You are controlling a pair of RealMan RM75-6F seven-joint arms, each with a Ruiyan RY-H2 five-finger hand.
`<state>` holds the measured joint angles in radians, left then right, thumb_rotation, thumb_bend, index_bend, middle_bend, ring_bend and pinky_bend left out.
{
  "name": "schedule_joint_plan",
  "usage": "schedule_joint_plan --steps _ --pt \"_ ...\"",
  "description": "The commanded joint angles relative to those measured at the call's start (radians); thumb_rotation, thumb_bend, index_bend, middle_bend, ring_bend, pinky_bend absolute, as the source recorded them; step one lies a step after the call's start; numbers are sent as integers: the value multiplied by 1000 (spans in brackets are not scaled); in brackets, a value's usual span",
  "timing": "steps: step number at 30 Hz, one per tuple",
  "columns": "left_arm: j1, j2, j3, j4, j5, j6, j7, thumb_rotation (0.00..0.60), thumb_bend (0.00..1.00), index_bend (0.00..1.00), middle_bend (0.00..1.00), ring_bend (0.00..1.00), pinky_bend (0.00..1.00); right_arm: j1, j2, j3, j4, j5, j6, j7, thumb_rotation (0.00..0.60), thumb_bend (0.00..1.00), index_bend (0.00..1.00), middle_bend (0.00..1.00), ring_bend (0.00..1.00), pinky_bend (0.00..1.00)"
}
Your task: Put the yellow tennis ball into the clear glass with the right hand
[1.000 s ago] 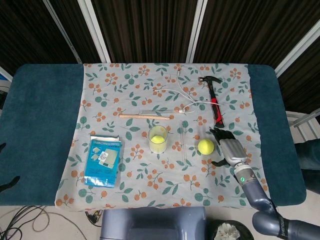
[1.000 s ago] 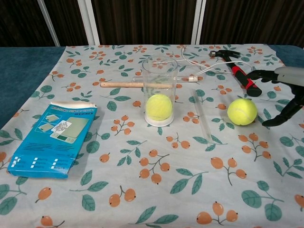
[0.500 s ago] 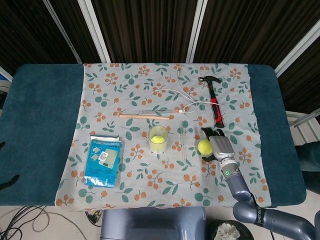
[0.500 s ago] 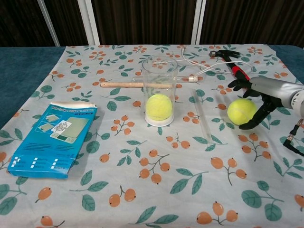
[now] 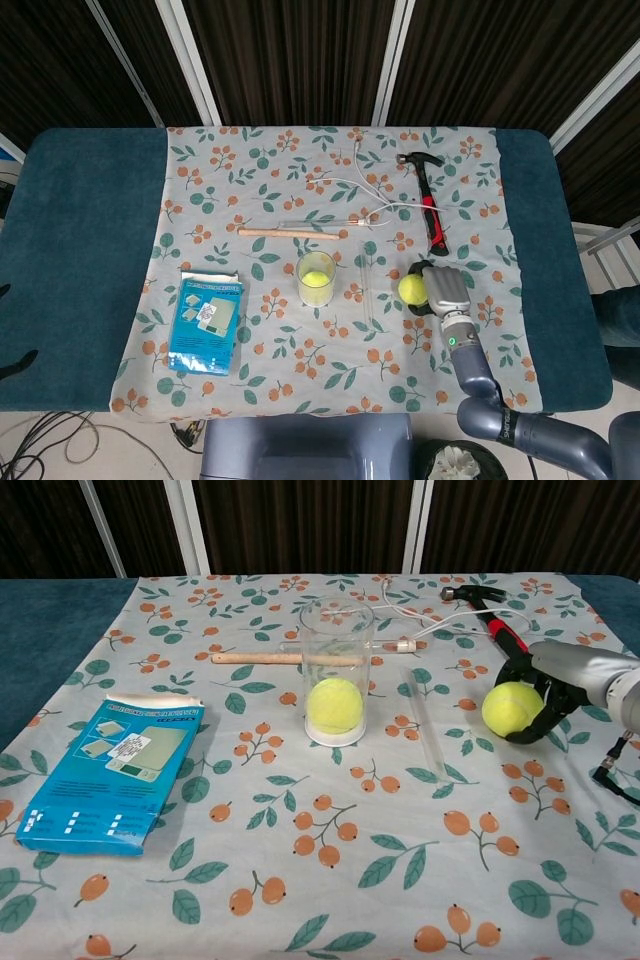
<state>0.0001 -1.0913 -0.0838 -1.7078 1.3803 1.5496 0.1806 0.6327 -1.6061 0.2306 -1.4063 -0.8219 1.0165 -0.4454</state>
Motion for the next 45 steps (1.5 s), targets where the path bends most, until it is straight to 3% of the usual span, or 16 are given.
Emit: schedule_joint_plan --steps 1,5,13,18,23,32,45 --pt "0 1 2 -2 2 0 1 600 21 161 0 0 0 -2 -1 14 -7 -23 21 27 600 431 606 455 575 500" --pt "1 3 2 -3 0 1 -1 600 21 162 0 0 0 -3 4 34 -21 -65 62 50 600 474 688 507 593 557" --pt "3 7 2 -5 0 4 -9 600 21 164 0 0 0 15 91 105 -134 -67 89 37 600 475 694 511 585 654" --pt "3 6 2 -5 2 7 -11 600 21 165 0 0 0 60 198 160 -259 -13 35 -20 600 474 694 509 566 704" --pt "3 5 2 -5 2 7 -12 600 21 163 0 0 0 137 246 212 -328 66 9 -103 600 474 694 503 555 743" --pt "2 6 2 -2 7 8 -23 600 20 157 0 0 0 290 231 254 -396 230 38 -261 600 474 675 487 527 803" --pt "5 14 0 1 8 13 -48 600 21 156 0 0 0 389 179 242 -477 356 91 -299 600 474 574 423 414 874"
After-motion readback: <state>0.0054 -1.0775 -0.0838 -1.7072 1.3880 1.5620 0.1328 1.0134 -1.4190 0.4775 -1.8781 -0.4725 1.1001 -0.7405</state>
